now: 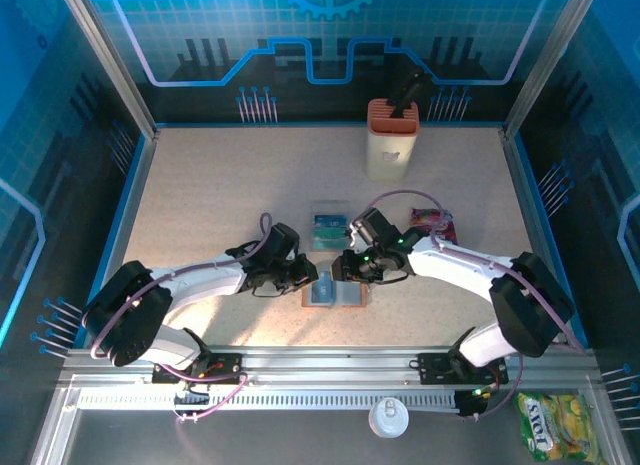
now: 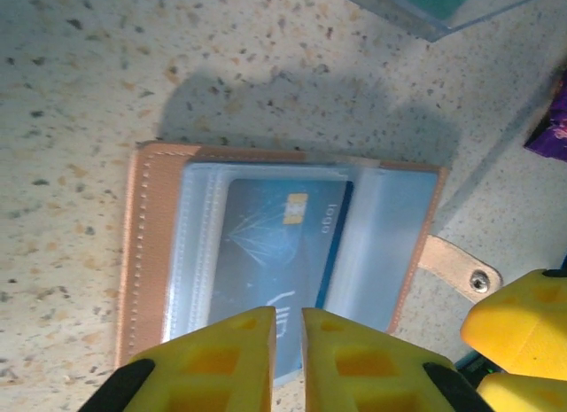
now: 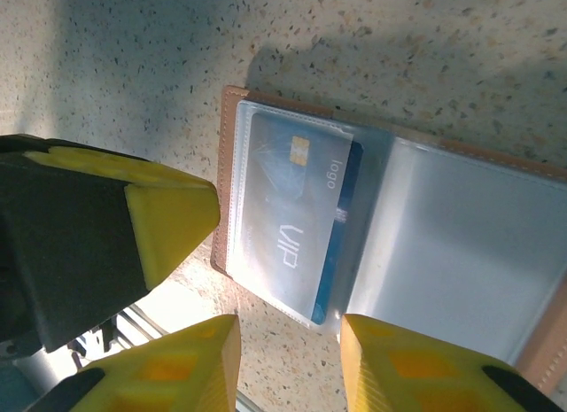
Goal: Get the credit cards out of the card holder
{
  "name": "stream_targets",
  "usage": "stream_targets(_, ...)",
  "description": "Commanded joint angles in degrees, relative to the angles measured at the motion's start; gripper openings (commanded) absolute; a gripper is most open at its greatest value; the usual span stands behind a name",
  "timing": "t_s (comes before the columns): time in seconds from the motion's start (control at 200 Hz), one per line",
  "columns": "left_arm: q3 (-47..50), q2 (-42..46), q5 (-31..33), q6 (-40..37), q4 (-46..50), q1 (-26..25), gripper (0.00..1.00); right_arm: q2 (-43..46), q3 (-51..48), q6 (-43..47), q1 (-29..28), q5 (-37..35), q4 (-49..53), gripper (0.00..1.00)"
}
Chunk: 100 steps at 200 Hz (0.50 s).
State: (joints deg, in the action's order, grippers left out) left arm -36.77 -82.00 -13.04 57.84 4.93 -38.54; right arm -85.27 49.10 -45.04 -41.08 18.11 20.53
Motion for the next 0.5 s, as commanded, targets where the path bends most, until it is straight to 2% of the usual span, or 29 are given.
stream_targets(0.0, 1.3, 0.5, 0.8, -2.0, 2.3, 0.7, 0.14, -1.7, 2.9, -0.2, -1.0, 1.3, -0.8, 0.36)
stream_targets(0.495, 2.2, -3.2, -1.7, -2.9, 0.1, 0.8, 0.12, -6.2, 3.8, -0.4, -2.1, 1.9, -2.4, 0.36)
